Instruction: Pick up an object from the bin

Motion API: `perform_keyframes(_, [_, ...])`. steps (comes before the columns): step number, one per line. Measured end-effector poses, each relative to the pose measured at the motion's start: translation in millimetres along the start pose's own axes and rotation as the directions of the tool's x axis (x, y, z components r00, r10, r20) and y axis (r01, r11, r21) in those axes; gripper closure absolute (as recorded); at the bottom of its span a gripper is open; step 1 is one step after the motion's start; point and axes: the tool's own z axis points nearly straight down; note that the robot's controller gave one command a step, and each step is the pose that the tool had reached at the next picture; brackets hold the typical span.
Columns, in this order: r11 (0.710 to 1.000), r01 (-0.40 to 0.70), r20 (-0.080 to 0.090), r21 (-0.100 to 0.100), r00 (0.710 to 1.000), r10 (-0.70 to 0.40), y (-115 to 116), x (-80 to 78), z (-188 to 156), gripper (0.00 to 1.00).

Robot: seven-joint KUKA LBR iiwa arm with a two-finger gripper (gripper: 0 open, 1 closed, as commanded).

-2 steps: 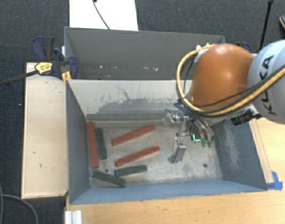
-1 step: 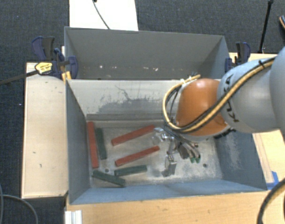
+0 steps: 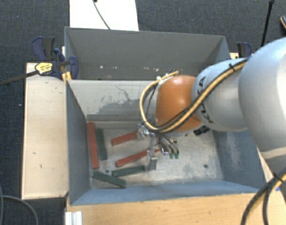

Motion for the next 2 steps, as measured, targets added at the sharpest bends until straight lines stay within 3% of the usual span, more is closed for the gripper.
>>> perform_keyframes(1, [1.0,-0.006,0.0,0.001,1.0,0.006,-2.8,0.5,-1.2,1.0])
perform_keyframes(2, [1.0,-0.023,0.008,0.002,1.0,0.023,-15.8,-17.4,-163.1,1.0])
